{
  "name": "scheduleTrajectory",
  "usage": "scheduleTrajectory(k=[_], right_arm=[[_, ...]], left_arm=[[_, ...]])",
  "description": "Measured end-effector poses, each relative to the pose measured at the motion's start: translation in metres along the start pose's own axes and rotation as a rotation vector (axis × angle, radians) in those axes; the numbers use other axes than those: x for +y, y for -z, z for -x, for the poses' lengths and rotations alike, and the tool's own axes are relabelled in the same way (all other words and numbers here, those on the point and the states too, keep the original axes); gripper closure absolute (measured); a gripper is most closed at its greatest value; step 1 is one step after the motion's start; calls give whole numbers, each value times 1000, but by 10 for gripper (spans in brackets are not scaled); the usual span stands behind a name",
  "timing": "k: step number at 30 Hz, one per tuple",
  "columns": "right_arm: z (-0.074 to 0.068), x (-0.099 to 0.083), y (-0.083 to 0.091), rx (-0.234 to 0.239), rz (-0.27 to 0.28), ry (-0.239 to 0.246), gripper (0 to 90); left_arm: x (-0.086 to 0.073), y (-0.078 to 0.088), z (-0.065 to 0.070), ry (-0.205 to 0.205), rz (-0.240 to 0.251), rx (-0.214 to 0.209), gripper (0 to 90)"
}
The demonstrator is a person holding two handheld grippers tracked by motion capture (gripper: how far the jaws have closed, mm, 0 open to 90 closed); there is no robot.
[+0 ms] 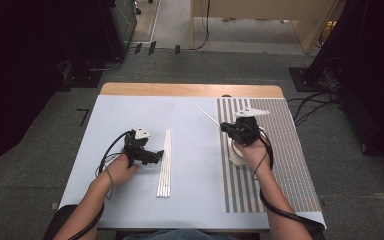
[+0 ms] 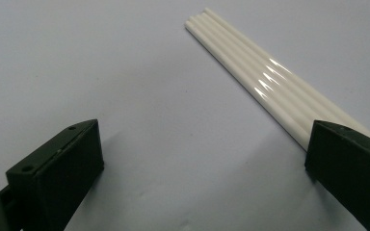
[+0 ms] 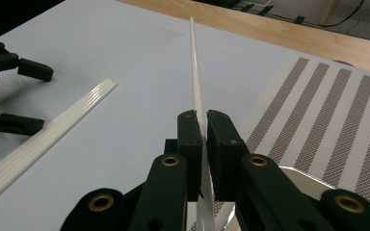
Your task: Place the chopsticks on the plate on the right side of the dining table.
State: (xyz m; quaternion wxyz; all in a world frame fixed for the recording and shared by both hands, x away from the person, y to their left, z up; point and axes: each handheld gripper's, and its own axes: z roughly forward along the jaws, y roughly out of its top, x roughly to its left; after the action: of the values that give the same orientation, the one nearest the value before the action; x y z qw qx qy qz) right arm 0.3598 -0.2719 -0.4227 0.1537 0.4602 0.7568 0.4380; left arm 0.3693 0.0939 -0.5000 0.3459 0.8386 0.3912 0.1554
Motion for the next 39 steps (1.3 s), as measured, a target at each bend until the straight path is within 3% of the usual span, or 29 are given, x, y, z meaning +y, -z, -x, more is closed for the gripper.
scheduleTrajectory(k=[6, 22, 39], right_arm=[[13, 3, 8, -18, 9, 7, 853], [47, 0, 27, -58, 22, -33, 853], [72, -7, 47, -96, 38, -42, 853]], left_arm=[[0, 0, 0, -1, 0, 0, 0], [0, 0, 0, -3, -2, 0, 0], [0, 0, 0, -3, -2, 0, 0]])
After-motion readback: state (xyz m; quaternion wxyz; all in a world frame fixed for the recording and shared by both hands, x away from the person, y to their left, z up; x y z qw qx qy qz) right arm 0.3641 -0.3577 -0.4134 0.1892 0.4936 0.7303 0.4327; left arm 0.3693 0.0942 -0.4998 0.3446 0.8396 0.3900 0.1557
